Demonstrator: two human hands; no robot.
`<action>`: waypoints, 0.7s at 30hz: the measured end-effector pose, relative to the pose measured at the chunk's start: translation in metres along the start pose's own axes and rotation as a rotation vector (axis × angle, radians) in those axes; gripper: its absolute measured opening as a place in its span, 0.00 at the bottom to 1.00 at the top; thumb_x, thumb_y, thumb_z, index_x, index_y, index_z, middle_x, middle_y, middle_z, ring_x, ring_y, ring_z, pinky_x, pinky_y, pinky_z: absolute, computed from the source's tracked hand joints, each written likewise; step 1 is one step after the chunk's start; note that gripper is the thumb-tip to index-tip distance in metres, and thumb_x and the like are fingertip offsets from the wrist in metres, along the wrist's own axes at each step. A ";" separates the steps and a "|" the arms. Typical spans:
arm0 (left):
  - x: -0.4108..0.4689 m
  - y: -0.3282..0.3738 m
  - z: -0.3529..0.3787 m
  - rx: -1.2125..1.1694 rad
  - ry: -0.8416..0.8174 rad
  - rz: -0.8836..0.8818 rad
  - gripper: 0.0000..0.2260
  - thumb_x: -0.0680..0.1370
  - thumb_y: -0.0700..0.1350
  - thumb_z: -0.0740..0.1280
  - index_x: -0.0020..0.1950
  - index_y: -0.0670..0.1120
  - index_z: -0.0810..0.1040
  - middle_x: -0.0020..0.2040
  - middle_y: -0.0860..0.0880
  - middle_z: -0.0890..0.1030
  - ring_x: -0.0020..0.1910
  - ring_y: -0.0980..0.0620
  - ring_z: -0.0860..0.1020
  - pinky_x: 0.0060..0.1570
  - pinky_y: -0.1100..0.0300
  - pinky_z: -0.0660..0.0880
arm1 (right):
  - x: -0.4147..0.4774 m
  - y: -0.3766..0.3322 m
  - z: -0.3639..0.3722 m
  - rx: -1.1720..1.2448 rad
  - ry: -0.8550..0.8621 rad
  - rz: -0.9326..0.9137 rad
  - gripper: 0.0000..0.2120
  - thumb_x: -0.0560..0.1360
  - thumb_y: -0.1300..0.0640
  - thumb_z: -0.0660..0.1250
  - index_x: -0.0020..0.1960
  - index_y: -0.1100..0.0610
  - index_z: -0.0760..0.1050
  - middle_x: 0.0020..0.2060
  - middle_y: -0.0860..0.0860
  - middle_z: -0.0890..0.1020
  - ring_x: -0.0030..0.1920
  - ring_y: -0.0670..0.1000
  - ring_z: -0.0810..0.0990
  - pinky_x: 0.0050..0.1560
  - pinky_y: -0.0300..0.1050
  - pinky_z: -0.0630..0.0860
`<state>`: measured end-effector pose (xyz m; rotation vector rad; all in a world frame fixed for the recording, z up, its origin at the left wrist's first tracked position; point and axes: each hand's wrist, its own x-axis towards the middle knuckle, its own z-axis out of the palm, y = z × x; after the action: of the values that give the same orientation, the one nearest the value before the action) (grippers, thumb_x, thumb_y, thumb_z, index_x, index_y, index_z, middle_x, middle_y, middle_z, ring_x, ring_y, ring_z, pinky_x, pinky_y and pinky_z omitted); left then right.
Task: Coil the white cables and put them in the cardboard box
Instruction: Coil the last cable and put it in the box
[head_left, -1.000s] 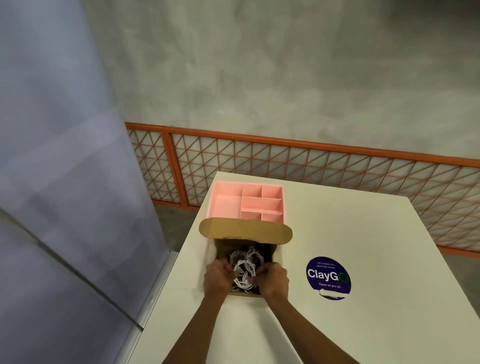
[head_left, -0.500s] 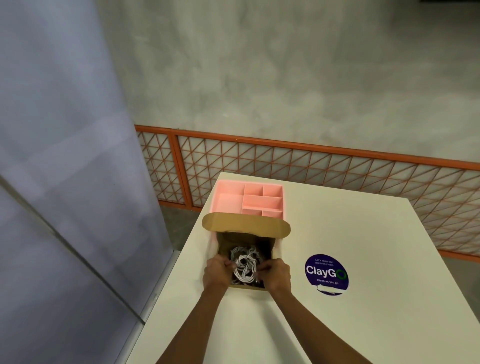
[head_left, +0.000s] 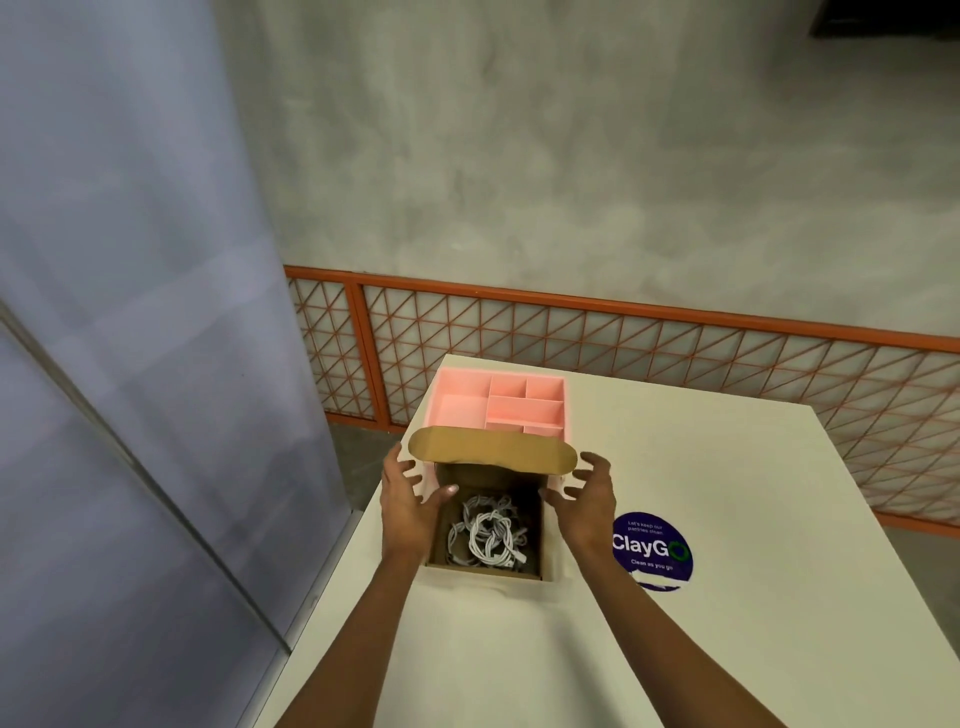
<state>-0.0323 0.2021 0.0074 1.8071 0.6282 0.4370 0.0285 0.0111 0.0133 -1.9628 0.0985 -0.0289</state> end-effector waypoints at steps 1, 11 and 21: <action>0.001 0.004 -0.002 -0.029 -0.019 0.007 0.41 0.69 0.42 0.76 0.75 0.48 0.56 0.62 0.49 0.70 0.58 0.48 0.72 0.58 0.48 0.74 | 0.001 -0.004 -0.002 -0.009 -0.017 -0.046 0.33 0.69 0.62 0.75 0.69 0.56 0.63 0.58 0.57 0.76 0.54 0.58 0.78 0.49 0.47 0.77; 0.022 0.040 -0.016 0.233 0.054 0.117 0.29 0.76 0.35 0.68 0.74 0.46 0.61 0.42 0.48 0.80 0.44 0.48 0.79 0.54 0.49 0.77 | 0.019 -0.024 -0.013 -0.171 -0.055 -0.200 0.32 0.72 0.65 0.69 0.71 0.52 0.60 0.59 0.58 0.78 0.52 0.61 0.81 0.54 0.54 0.78; 0.023 0.034 -0.029 0.640 -0.125 0.103 0.15 0.77 0.37 0.66 0.62 0.48 0.76 0.48 0.46 0.83 0.45 0.47 0.79 0.48 0.51 0.80 | 0.016 -0.038 -0.019 -0.668 -0.330 -0.147 0.26 0.73 0.64 0.64 0.68 0.51 0.63 0.56 0.58 0.77 0.55 0.60 0.76 0.42 0.48 0.71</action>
<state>-0.0245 0.2297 0.0487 2.4608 0.6311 0.1932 0.0449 0.0067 0.0549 -2.6069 -0.2895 0.2620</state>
